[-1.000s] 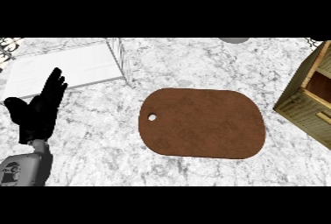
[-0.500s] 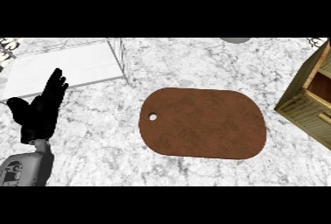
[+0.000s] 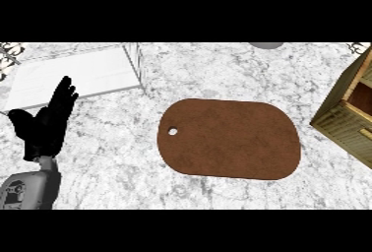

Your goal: Pick the tomato from the cutting board and place it in the basket

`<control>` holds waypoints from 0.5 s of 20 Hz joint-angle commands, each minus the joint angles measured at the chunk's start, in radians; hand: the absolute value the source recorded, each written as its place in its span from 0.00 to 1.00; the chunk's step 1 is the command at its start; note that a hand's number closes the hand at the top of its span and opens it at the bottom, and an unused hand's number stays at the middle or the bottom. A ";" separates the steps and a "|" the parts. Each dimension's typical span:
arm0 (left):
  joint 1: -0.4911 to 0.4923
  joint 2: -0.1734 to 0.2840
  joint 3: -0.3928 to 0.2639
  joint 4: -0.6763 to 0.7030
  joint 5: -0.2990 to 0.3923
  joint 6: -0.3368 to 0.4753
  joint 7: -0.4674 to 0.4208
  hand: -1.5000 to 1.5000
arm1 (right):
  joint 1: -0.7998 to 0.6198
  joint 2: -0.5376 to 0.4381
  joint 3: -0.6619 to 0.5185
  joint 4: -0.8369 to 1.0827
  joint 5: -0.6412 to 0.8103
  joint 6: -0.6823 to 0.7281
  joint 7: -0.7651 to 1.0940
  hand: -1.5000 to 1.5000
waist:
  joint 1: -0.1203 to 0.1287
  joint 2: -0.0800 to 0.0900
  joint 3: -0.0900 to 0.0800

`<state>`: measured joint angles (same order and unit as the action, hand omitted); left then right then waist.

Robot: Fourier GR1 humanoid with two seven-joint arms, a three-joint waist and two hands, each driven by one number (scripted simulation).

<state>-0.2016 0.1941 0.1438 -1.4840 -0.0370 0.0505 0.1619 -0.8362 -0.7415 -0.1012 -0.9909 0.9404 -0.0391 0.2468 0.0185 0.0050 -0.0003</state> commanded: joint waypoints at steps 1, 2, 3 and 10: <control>0.032 -0.033 -0.008 0.076 -0.022 0.013 -0.105 0.50 | -0.065 0.022 0.016 0.074 0.054 -0.012 -0.004 1.00 | -0.006 -0.001 0.000; -0.001 -0.006 -0.002 -0.023 0.000 0.005 0.027 0.50 | -0.103 0.041 0.026 0.104 0.077 -0.010 0.023 1.00 | -0.002 -0.002 0.000; -0.017 -0.035 -0.030 -0.024 -0.033 0.041 0.023 0.50 | -0.111 0.006 -0.002 0.206 0.073 -0.049 -0.058 1.00 | 0.001 0.000 0.000; -0.027 0.014 0.010 -0.010 0.018 -0.022 0.040 0.50 | -0.184 -0.014 0.005 0.332 0.078 0.154 -0.031 1.00 | 0.006 0.001 0.000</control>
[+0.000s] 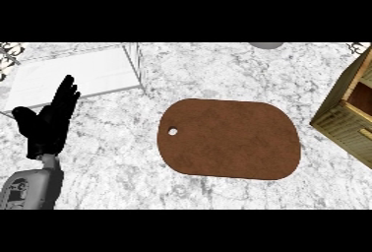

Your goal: Pick the tomato from the cutting board and place it in the basket

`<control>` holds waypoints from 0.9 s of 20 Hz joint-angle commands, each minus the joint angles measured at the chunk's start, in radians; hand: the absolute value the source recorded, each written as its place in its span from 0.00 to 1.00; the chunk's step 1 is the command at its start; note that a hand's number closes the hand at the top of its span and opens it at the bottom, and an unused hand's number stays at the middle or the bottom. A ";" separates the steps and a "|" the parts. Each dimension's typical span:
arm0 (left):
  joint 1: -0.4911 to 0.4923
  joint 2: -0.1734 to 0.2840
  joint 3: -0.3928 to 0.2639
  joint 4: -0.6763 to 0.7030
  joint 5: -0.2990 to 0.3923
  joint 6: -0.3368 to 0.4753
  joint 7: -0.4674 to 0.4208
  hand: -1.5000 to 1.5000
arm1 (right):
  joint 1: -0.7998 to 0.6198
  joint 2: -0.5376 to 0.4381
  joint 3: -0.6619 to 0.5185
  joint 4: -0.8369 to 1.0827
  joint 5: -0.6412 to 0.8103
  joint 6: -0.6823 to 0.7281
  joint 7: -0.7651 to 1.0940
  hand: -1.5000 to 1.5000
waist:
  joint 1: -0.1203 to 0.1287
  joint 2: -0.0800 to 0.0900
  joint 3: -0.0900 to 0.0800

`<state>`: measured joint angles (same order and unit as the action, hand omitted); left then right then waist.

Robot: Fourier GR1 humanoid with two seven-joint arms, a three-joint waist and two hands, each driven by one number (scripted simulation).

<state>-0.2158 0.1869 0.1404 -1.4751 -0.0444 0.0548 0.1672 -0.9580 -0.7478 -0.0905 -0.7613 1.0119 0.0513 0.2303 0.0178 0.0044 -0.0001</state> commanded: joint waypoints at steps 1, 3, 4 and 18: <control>-0.015 0.023 0.014 -0.007 0.021 -0.027 0.028 0.50 | -0.038 -0.014 -0.004 0.101 0.001 0.079 -0.041 1.00 | 0.000 0.000 0.000; 0.060 0.013 0.016 -0.003 0.020 -0.033 -0.031 0.50 | 0.013 0.022 0.006 0.068 0.020 0.045 -0.009 1.00 | -0.006 -0.003 0.000; 0.014 0.005 0.009 -0.015 -0.003 0.002 -0.009 0.50 | -0.046 0.025 0.002 0.124 0.033 0.040 -0.021 1.00 | -0.002 -0.001 0.000; 0.044 -0.001 0.024 0.032 0.005 -0.014 -0.075 0.50 | -0.009 -0.024 -0.026 0.253 0.091 -0.062 -0.118 1.00 | -0.007 -0.002 0.000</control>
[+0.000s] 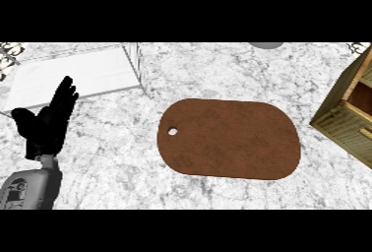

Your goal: Pick the tomato from the cutting board and place it in the basket

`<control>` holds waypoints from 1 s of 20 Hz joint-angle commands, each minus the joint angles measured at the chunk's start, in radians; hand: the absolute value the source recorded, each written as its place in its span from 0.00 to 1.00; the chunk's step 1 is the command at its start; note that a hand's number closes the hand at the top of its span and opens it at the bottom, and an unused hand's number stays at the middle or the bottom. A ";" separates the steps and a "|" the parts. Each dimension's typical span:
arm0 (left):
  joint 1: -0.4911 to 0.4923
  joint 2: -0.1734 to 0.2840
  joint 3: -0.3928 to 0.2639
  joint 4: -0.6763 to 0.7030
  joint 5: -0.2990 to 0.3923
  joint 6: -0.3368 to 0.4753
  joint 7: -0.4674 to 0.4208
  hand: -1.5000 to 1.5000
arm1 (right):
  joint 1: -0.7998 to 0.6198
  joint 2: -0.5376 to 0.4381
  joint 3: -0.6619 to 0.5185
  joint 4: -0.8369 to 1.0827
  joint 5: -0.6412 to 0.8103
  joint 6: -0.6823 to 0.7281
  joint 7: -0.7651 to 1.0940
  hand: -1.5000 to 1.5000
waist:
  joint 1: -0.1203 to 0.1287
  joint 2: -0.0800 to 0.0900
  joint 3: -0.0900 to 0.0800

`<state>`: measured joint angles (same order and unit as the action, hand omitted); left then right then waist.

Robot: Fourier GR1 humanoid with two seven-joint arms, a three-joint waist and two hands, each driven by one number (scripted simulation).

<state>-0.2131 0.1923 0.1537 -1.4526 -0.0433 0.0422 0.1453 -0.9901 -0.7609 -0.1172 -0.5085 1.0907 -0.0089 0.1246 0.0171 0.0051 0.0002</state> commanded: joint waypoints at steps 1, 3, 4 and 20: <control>-0.043 0.015 0.005 -0.021 0.006 -0.004 0.048 0.50 | -0.017 -0.011 0.007 0.049 0.031 -0.005 -0.020 1.00 | 0.000 0.000 0.000; 0.026 -0.012 -0.023 -0.055 -0.012 0.003 0.021 0.50 | 0.013 0.008 0.000 0.087 0.037 -0.064 -0.040 1.00 | 0.004 0.000 0.000; 0.013 0.001 -0.004 -0.083 0.000 0.009 0.061 0.50 | 0.003 0.044 0.009 0.030 0.036 -0.032 0.023 1.00 | -0.002 -0.003 0.000; -0.024 -0.002 0.004 -0.028 -0.008 0.014 0.070 0.50 | -0.005 0.029 -0.031 0.159 0.033 0.031 -0.026 1.00 | -0.005 -0.001 0.000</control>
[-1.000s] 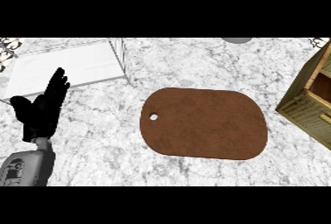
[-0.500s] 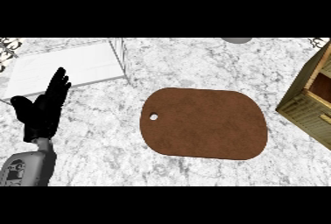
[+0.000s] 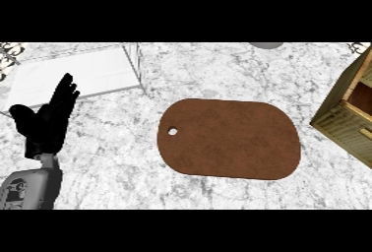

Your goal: Pick the tomato from the cutting board and place it in the basket

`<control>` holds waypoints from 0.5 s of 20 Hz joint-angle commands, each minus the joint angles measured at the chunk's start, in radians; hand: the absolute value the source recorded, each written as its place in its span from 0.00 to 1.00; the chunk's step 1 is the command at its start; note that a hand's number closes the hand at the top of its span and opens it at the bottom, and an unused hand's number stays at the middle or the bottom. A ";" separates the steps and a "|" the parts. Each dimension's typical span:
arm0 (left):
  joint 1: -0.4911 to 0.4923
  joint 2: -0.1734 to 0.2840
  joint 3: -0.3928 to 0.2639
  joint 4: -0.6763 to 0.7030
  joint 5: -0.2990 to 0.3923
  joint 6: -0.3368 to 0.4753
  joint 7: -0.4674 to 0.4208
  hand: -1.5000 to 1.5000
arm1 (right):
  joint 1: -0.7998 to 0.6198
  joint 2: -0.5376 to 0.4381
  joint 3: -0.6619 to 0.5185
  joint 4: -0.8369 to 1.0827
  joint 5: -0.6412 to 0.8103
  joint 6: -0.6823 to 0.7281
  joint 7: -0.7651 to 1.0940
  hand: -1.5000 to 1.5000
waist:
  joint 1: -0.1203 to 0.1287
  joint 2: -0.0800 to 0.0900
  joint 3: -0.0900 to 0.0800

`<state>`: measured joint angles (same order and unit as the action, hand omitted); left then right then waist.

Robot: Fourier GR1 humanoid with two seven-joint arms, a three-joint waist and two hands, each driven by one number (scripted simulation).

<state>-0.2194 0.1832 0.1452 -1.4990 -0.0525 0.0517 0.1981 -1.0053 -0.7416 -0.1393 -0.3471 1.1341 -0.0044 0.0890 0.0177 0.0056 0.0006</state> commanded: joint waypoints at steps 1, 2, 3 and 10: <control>-0.022 -0.001 0.018 0.056 -0.006 0.012 -0.061 0.50 | 0.025 0.016 -0.026 -0.011 -0.032 0.035 0.014 1.00 | -0.011 -0.002 -0.001; -0.002 -0.015 -0.020 -0.015 -0.011 0.006 0.012 0.50 | 0.005 -0.024 -0.032 0.056 -0.019 0.039 0.003 1.00 | 0.004 0.001 0.000; -0.033 -0.007 0.006 0.043 0.001 0.004 -0.026 0.50 | -0.014 -0.013 -0.025 0.056 -0.009 0.059 0.048 1.00 | 0.001 0.002 0.000; 0.008 0.020 0.016 0.010 0.014 -0.027 -0.012 0.50 | 0.024 -0.028 -0.055 0.026 -0.035 0.065 0.113 0.00 | -0.003 -0.002 0.000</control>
<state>-0.2224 0.1806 0.1497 -1.4641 -0.0551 0.0485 0.1633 -0.9882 -0.7587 -0.1728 -0.3110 1.1168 0.0580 0.1727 0.0153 0.0053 0.0005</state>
